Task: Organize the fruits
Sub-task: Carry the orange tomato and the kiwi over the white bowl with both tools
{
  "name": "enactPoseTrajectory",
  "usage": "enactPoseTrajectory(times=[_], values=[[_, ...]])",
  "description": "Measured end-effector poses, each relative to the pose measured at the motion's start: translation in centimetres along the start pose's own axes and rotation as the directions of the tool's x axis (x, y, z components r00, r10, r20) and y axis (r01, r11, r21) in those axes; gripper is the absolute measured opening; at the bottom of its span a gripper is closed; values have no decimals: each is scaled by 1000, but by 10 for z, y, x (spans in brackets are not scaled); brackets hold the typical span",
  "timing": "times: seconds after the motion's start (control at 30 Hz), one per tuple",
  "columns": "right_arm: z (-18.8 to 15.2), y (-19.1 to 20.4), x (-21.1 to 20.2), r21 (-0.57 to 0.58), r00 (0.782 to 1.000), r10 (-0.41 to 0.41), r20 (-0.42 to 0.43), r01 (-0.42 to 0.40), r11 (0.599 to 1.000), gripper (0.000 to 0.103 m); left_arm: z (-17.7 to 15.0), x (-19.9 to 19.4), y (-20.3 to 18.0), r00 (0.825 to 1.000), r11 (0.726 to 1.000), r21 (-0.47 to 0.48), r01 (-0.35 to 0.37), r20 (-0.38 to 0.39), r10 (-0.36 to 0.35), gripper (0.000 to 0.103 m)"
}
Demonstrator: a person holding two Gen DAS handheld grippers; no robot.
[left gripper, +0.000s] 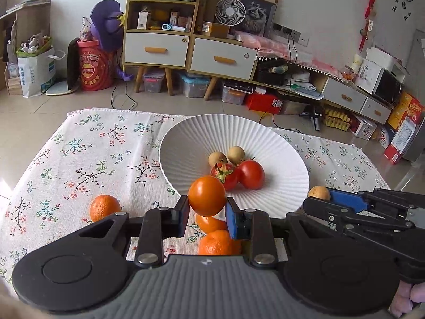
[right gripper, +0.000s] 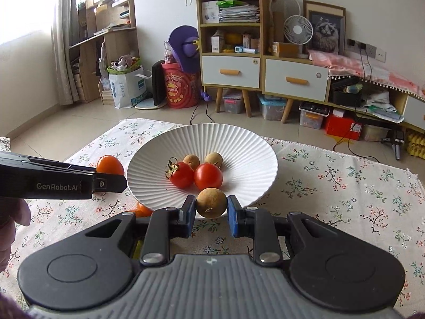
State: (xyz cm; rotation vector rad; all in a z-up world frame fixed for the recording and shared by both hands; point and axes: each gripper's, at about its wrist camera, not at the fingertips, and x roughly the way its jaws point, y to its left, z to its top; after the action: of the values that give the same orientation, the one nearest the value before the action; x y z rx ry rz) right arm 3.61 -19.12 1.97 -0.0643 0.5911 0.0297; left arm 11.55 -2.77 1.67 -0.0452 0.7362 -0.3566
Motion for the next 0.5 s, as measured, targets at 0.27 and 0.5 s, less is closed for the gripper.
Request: enactPoseTrajectory(times=[0.27,0.5], values=[[3,-2,14,-36,999,39,-26,-40,999,23,0,24,-17,997,995,68,70,-31,-68,24],[9,-11,24,-38,993,108,-54,-110,993,23,3,39,-17,991,989,81,121,-71,-115,24]])
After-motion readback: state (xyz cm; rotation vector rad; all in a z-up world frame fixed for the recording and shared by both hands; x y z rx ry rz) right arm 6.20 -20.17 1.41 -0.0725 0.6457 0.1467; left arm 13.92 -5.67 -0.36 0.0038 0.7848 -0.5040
